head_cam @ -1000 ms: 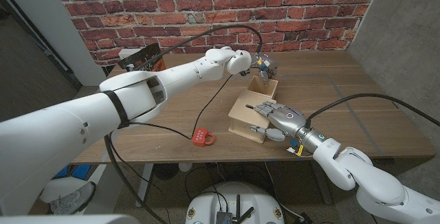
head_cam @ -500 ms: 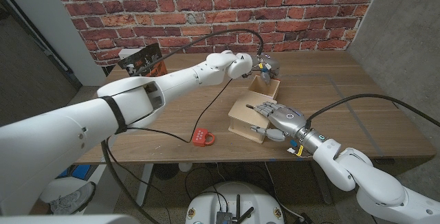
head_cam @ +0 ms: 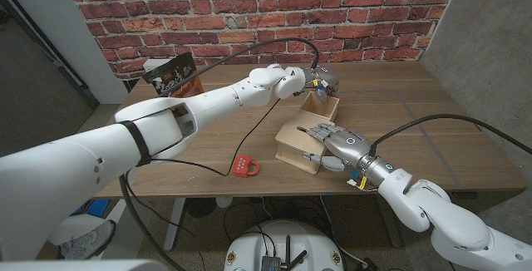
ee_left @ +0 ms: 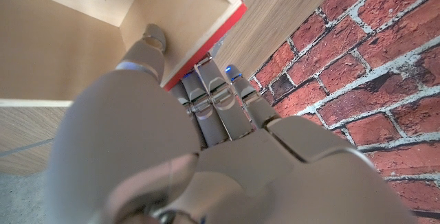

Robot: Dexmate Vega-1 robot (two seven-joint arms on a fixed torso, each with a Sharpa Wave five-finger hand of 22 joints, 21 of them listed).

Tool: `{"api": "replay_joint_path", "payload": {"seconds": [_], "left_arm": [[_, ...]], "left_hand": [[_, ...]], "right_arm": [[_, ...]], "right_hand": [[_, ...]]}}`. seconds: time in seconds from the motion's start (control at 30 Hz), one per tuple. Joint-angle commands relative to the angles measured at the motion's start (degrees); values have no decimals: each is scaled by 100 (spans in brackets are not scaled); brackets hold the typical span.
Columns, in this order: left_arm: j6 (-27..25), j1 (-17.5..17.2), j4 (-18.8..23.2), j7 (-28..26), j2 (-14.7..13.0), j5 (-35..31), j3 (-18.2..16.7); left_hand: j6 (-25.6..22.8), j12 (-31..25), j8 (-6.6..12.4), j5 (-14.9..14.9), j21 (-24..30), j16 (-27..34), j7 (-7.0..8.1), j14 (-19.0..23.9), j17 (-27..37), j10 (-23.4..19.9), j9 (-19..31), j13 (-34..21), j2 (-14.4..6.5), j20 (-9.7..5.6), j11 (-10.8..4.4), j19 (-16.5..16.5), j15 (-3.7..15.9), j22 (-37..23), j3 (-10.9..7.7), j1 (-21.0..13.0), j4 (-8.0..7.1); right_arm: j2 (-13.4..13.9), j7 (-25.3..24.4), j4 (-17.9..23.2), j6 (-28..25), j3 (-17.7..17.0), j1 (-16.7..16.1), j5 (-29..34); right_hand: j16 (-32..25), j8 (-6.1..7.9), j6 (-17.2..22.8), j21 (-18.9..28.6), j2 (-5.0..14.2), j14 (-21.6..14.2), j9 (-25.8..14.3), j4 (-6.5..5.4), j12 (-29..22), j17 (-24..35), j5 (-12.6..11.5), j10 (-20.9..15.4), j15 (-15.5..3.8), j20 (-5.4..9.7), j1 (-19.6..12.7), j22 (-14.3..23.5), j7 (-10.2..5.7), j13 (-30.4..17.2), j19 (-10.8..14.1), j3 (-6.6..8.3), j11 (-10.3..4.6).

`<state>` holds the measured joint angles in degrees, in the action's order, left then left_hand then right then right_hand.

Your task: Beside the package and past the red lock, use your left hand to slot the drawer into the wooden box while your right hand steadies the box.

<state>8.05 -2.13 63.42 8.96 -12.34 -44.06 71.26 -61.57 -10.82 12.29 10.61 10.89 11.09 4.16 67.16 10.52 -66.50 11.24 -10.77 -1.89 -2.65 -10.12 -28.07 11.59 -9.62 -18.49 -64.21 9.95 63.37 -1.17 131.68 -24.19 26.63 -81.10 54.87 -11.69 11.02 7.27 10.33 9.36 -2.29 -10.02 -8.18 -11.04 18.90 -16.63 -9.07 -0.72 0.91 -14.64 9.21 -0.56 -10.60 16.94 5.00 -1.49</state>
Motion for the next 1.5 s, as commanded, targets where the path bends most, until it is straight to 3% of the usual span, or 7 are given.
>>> {"api": "replay_joint_path", "payload": {"seconds": [0.03,0.5,1.5], "left_arm": [[142,40,-240,-184,51,-109,11],[335,221,-913,-422,339,22,76],[519,380,-1273,-459,544,274,243]], "left_hand": [[-178,-29,82,37,-20,32,100,165,9,-148,1,-27,-406,-881,-142,-8,244,-3,-31,-378,-25],[-176,-25,81,37,-19,35,88,171,10,-141,0,-26,-406,-883,-142,-10,244,-3,-30,-379,-25],[-177,-25,80,37,-19,34,99,172,9,-146,-1,-26,-408,-885,-145,-9,244,-3,-28,-381,-24]], "right_arm": [[19,-42,-14,18,-18,16,-25],[-10,-2,-52,74,10,105,-68],[30,3,-120,128,19,203,-122]], "right_hand": [[-20,35,55,39,23,-48,-31,-9,-29,-2,8,-37,-16,5,57,32,-11,-24,55,40,54],[-20,35,55,39,23,-48,-31,-9,-29,-2,8,-37,-16,5,57,32,-11,-24,55,40,54],[-20,35,55,39,23,-48,-31,-9,-29,-2,8,-37,-16,5,57,32,-11,-24,55,40,54]]}}
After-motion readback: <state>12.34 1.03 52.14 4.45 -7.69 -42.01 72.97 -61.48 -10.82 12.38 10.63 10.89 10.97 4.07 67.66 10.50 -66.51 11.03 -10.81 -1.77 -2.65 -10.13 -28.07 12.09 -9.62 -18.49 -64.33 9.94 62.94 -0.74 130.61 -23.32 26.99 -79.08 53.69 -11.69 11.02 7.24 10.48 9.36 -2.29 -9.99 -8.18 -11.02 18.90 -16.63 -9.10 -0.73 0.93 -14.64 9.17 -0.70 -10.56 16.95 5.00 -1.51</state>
